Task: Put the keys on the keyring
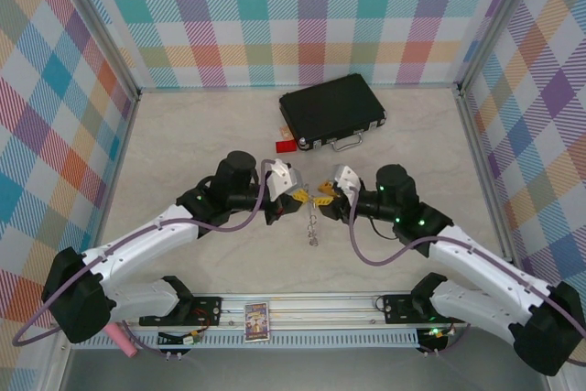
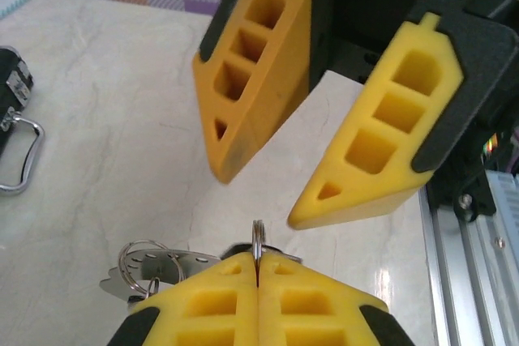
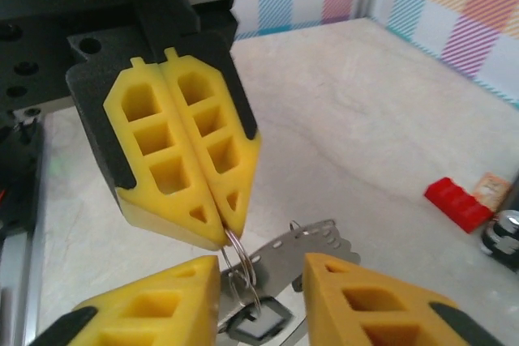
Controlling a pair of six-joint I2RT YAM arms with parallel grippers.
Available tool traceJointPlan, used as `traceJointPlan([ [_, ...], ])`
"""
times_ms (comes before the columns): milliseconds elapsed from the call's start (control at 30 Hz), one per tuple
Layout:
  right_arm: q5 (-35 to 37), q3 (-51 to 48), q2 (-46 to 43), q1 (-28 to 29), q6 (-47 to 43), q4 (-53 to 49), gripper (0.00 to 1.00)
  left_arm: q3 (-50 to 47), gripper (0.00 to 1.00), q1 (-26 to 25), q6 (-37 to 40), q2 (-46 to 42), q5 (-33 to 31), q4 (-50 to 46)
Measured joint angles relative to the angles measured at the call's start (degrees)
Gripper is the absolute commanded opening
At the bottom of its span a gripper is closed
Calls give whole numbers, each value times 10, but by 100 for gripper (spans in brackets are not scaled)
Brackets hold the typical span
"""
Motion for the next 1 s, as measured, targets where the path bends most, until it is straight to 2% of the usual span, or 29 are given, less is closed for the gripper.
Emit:
traceJointPlan([
  [300, 81, -55, -92, 0, 38, 57, 39, -46, 0, 0, -109, -17, -6, 189],
  [633, 82, -57, -102, 0, 50, 96, 41, -82, 0, 0, -236, 26, -6, 449],
  [800, 81, -57, -86, 0, 45, 120, 41, -83, 0, -3, -276, 42, -8, 515],
  [1000, 83, -56, -64, 0, 38, 143, 37, -84, 0, -5, -292, 42, -10, 544],
])
